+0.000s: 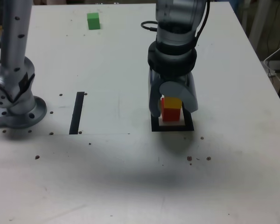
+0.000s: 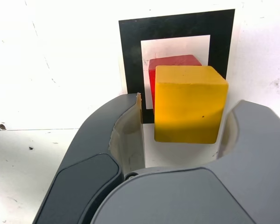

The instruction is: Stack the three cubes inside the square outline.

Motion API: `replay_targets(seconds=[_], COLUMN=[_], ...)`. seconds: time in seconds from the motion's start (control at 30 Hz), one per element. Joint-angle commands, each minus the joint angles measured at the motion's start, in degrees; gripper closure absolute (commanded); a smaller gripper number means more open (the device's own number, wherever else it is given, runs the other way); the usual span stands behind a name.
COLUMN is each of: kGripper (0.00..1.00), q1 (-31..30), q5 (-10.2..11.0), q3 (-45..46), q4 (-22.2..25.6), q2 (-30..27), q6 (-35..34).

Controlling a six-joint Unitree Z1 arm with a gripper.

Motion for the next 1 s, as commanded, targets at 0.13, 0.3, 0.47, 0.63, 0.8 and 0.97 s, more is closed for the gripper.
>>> replay_targets(seconds=[0.13, 0.3, 0.47, 0.63, 0.8, 0.97], kGripper=[0.01, 0.01, 0.01, 0.01, 0.01, 0.01], q1=[0.08, 0.08, 0.08, 0.47, 3.43, 9.16], q5=[0.26, 0.51, 0.96, 1.80, 1.67, 1.05], q3=[-0.56, -2.16, -2.75, -2.75, -2.59, -1.23], q4=[2.11, 5.23, 7.13, 8.67, 10.27, 11.36], q2=[-1.71, -3.67, -5.52, -8.02, -9.45, -9.38], q6=[-0.10, 0.01, 0.34, 0.92, 3.88, 9.29])
